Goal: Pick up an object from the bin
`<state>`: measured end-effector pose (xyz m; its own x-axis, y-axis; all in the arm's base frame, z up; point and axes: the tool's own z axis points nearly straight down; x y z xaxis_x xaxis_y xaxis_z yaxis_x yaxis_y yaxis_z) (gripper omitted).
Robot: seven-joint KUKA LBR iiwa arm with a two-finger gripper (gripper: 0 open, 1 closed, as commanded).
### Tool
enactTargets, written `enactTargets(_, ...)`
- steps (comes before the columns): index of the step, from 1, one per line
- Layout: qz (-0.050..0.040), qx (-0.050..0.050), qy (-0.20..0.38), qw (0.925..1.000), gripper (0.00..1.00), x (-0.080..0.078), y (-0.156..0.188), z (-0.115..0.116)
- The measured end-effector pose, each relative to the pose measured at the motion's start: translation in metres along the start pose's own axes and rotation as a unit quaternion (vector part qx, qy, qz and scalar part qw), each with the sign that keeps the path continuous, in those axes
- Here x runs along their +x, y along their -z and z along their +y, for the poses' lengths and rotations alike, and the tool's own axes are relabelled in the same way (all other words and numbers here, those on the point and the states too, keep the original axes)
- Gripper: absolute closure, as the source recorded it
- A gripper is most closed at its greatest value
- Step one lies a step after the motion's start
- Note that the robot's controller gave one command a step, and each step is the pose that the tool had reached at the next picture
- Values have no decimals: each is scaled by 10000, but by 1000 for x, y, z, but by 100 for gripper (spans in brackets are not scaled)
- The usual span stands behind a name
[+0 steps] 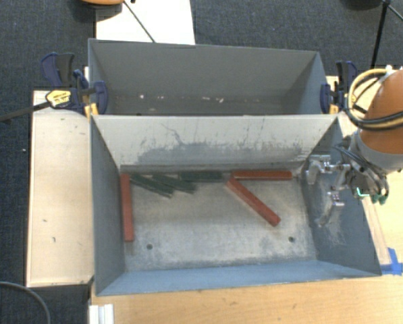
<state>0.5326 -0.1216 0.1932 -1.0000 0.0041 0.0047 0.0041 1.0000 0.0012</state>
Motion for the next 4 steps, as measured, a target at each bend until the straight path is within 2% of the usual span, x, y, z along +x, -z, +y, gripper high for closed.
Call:
enactTargets(1, -36, 8, 17, 10000, 0, -2, 4, 0)
enactTargets(2, -75, 12, -256, 9996, 0, -14, -44, 11)
enactTargets(3, -27, -2, -1092, 9940, 0, -16, -82, 6)
enactTargets(4, -36, 11, -1299, 9915, 0, -31, -107, 48)
